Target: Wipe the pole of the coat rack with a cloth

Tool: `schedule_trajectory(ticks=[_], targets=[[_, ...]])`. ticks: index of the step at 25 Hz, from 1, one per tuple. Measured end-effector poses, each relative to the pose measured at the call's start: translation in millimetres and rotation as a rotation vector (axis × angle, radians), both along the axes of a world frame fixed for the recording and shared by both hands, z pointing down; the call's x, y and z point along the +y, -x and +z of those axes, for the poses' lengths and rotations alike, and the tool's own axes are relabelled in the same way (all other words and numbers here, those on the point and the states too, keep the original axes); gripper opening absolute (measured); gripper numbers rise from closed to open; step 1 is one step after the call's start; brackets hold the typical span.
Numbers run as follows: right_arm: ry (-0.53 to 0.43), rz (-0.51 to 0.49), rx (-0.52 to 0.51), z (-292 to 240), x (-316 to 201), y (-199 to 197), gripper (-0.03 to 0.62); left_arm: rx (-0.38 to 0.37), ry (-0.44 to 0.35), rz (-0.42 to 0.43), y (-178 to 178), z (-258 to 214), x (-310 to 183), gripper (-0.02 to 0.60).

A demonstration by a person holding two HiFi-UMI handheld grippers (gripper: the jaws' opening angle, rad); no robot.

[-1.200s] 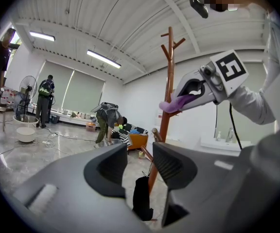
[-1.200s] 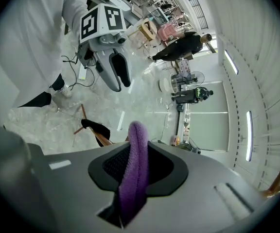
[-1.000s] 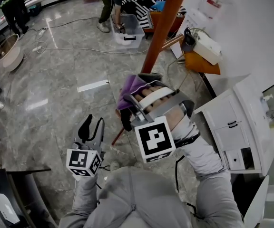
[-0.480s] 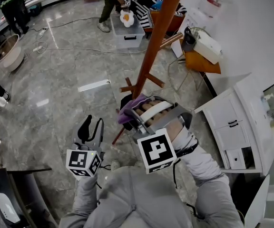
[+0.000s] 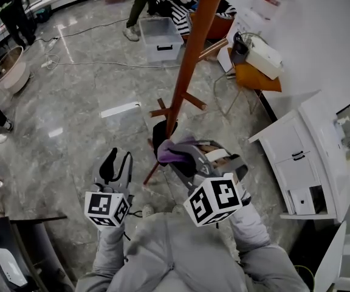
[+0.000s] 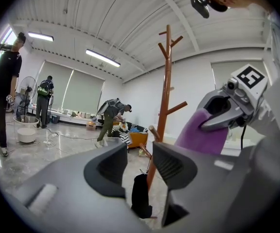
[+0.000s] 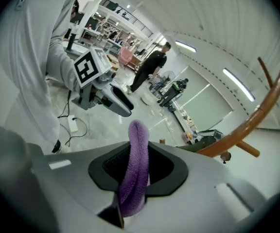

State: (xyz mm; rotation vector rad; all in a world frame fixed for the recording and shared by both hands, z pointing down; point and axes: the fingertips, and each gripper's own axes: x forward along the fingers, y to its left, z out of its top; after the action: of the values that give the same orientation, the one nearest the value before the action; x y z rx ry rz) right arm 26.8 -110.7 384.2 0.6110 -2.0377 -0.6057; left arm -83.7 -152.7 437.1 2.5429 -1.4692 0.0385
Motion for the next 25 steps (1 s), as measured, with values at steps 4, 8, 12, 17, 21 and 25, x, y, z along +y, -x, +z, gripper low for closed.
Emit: schedule_trajectory(ticks=[4, 8, 12, 17, 21, 25], targets=[[-0.173, 0.127, -0.171, -28, -18, -10, 0.067, -0.004, 0.005, 0.001, -1, 1, 2, 0.170], [-0.382, 0.228, -0.353, -64, -37, -20, 0.067, -0.011, 0.005, -0.006, 3, 1, 3, 0.170], [-0.534, 0.269, -0.406, -78, -56, -24, 0.067, -0.016, 0.014, -0.019, 8, 3, 4, 0.170], [-0.661, 0.253, -0.316, -66, -76, -12, 0.067, -0.021, 0.022, -0.038, 18, 5, 3, 0.170], [-0.572, 0.288, -0.253, -26, -101, -12, 0.067, -0.024, 0.030, -0.044, 22, 8, 3, 0.170], [-0.442, 0.377, -0.348, 0, -116, -26, 0.067, -0.022, 0.038, -0.060, 31, 11, 2, 0.170]])
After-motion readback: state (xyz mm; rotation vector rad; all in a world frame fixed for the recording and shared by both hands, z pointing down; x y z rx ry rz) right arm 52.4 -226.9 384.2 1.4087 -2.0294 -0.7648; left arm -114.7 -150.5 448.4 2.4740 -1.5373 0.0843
